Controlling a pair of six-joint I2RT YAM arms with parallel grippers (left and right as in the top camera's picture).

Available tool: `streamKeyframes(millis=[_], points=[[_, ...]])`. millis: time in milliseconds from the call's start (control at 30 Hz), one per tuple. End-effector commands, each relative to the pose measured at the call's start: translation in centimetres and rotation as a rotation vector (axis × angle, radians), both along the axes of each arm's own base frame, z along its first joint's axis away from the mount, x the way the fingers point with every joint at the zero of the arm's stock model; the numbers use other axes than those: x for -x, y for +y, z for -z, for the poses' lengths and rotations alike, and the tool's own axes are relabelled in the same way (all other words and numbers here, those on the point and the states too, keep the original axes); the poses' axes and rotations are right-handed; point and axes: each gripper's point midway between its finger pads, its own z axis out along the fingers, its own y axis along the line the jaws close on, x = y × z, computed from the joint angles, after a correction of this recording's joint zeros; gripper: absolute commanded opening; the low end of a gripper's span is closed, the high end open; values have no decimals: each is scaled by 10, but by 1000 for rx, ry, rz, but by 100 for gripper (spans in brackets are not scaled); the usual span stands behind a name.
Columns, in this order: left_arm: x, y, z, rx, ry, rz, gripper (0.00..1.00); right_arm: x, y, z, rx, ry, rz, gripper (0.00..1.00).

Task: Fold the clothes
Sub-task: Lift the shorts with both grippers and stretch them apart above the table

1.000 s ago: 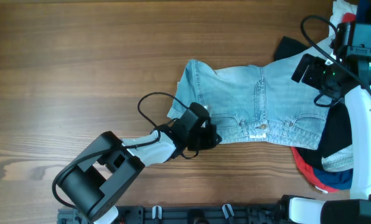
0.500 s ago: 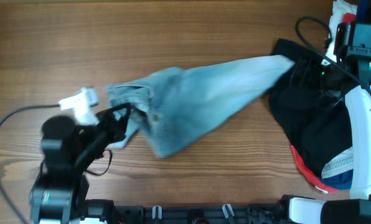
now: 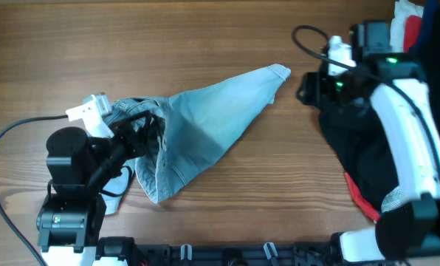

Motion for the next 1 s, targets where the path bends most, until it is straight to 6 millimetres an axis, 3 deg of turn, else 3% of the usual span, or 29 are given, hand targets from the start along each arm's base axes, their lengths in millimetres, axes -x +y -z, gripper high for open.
streamKeyframes(millis=[0, 200, 267, 333, 433, 500, 533, 633, 733, 800, 900, 967], points=[[-1, 2, -5, -19, -20, 3, 4, -24, 15, 50, -29, 90, 86, 93], [2, 2, 1, -20, 8, 3, 4, -57, 31, 133, -133, 204, 231, 85], [2, 2, 1, -20, 8, 3, 4, -72, 53, 148, -251, 192, 188, 80], [3, 2, 3, -21, 16, 2, 4, -84, 62, 153, -305, 172, 203, 76], [2, 2, 9, -22, 45, 2, 4, -107, 67, 148, -345, 92, 239, 54], [1, 2, 14, -23, 63, 1, 4, -113, 68, 146, -358, 73, 254, 29], [-1, 2, 17, -25, 75, 0, 4, -114, 68, 145, -358, 67, 252, 4], [-7, 5, 25, -35, 102, -12, 4, -113, 62, 142, -345, 59, 237, 4], [-24, 5, 22, -83, 44, 9, 4, -109, 42, 112, -322, 27, 211, 4], [-51, 4, 10, -97, -3, 15, 4, -96, 15, 79, -267, 12, 247, 4], [-107, -2, -26, -89, -70, 31, 4, -64, -30, 19, -152, -47, 343, 4], [-150, -26, -70, -51, -153, 129, 4, -39, -50, -33, -107, -143, 374, 4]])
